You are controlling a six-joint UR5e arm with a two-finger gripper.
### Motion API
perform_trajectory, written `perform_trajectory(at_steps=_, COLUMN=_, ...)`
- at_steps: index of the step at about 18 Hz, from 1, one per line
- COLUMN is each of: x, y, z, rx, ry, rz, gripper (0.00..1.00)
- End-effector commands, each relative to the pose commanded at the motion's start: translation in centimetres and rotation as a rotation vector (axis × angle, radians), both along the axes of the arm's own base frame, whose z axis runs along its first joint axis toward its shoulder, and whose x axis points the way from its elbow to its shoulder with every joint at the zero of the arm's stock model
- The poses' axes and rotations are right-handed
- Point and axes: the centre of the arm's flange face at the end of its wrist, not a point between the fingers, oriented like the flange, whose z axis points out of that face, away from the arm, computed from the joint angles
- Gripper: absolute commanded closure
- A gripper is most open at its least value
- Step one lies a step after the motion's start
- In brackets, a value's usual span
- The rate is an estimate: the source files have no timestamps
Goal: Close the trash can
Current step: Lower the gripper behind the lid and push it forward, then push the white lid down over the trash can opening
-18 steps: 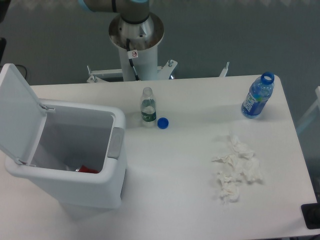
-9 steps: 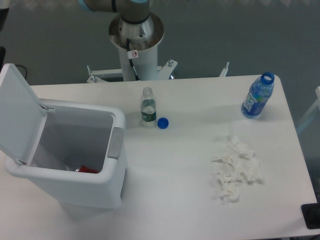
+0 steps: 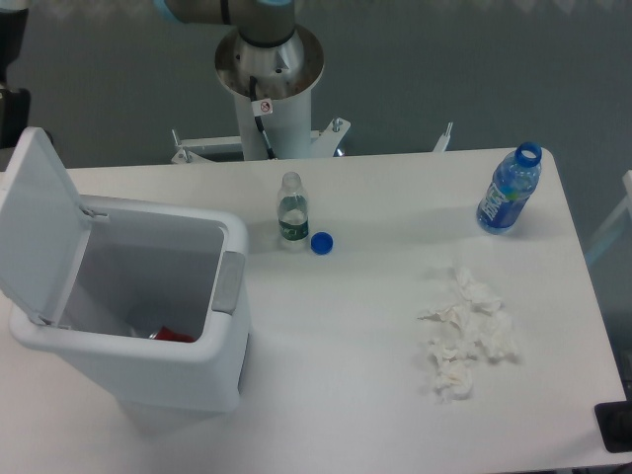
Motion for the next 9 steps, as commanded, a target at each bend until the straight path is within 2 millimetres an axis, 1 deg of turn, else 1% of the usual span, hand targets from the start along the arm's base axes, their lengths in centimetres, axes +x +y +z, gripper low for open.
perform_trajectory(at_steps=2, x=-1.3, y=-0.2, z=-0.1, rx=-0.009, ry=0.021, rz=0.034, gripper=0.0)
perform_trajectory(at_steps=5, x=-2.2, y=-0.2, z=-0.3, rx=-0.016, ry=0.069, rz=0.093, gripper=0.0)
perform_trajectory(at_steps=7, x=-3.9, y=-0.4, z=-0.3, rx=-0.013, ry=0.085, rz=0.132, gripper=0.0)
perform_trajectory(at_steps=9, x=-4.8, y=-0.4, z=-0.5, rx=-0.016, ry=0.085, rz=0.146, gripper=0.0)
